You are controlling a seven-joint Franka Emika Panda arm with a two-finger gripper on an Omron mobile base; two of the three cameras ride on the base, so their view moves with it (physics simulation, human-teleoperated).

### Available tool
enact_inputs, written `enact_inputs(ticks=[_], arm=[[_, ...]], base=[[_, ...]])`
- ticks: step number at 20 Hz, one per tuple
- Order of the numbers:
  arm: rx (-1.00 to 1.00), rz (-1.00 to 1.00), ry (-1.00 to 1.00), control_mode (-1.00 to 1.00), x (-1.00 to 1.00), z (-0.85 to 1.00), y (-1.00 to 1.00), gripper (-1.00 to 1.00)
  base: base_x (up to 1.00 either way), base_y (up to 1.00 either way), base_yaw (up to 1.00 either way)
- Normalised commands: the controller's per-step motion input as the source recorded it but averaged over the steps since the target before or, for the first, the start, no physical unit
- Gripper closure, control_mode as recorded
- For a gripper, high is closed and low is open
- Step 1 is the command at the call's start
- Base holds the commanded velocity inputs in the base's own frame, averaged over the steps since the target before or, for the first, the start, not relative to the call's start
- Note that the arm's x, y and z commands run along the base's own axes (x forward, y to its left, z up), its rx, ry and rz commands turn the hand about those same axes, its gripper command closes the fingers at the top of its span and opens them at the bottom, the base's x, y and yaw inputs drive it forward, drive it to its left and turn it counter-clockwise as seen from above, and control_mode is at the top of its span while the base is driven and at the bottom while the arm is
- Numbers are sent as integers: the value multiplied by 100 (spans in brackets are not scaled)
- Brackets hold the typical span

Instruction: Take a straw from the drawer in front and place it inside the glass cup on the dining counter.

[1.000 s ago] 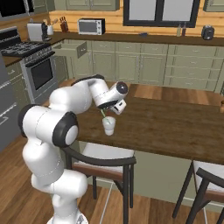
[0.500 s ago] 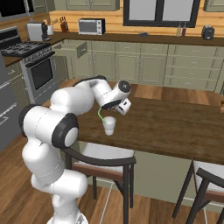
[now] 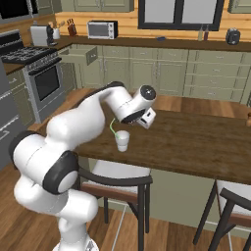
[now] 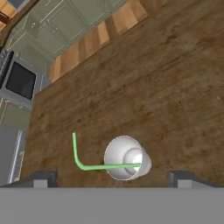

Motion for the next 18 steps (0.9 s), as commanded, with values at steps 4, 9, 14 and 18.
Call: enact_inputs(ticks=[4, 9, 14, 18], arm=[[-18, -1, 0, -100, -95, 39, -1, -100], [-24, -4, 0, -100, -85, 9, -18, -100], [-23, -9, 0, -100, -67, 0, -27, -100], [-11, -13, 1, -100, -50, -1, -20, -100]], base=[[0, 0, 0], [0, 0, 0], [0, 0, 0], [0, 0, 0]])
